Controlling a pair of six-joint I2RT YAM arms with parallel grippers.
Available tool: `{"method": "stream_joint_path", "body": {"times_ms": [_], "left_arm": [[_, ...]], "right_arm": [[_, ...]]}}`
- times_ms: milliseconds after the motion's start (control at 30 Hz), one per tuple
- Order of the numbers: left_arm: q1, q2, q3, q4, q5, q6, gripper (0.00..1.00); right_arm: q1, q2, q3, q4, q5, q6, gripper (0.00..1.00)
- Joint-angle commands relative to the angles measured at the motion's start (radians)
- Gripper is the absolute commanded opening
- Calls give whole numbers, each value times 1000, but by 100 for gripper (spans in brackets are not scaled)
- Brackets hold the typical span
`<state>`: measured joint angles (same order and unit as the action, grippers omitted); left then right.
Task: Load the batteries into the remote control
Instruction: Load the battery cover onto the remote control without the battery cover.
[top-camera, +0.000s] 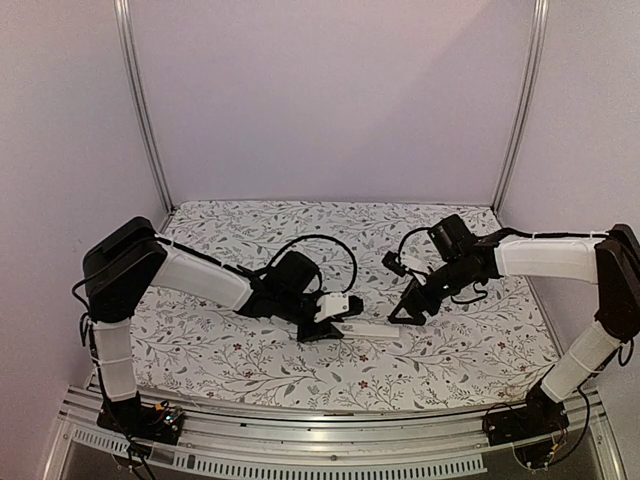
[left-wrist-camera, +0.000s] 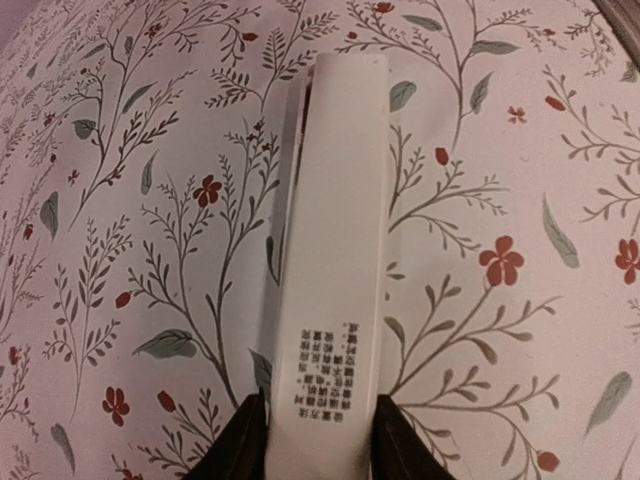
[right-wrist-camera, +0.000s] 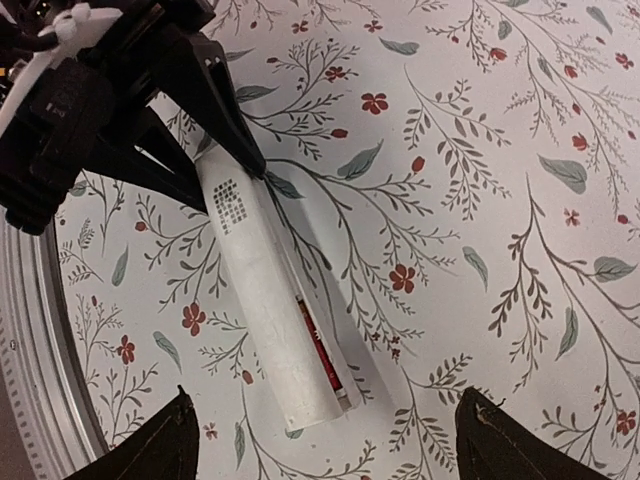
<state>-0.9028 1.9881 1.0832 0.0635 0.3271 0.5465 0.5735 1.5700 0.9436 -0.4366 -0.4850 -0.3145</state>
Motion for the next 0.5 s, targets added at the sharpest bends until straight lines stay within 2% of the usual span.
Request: {"method": "stream_joint_path", "body": {"times_ms": [0, 133, 467], "left_arm": [[16, 10, -15, 14, 11, 1, 34], [23, 4, -27, 29, 24, -6, 34], [34, 7, -26, 41, 55, -15, 34]], "right_arm": [[31, 79, 51, 11, 56, -302, 88], [73, 139, 33, 35, 116, -428, 88], [119, 234, 19, 126, 210, -457, 87]]}}
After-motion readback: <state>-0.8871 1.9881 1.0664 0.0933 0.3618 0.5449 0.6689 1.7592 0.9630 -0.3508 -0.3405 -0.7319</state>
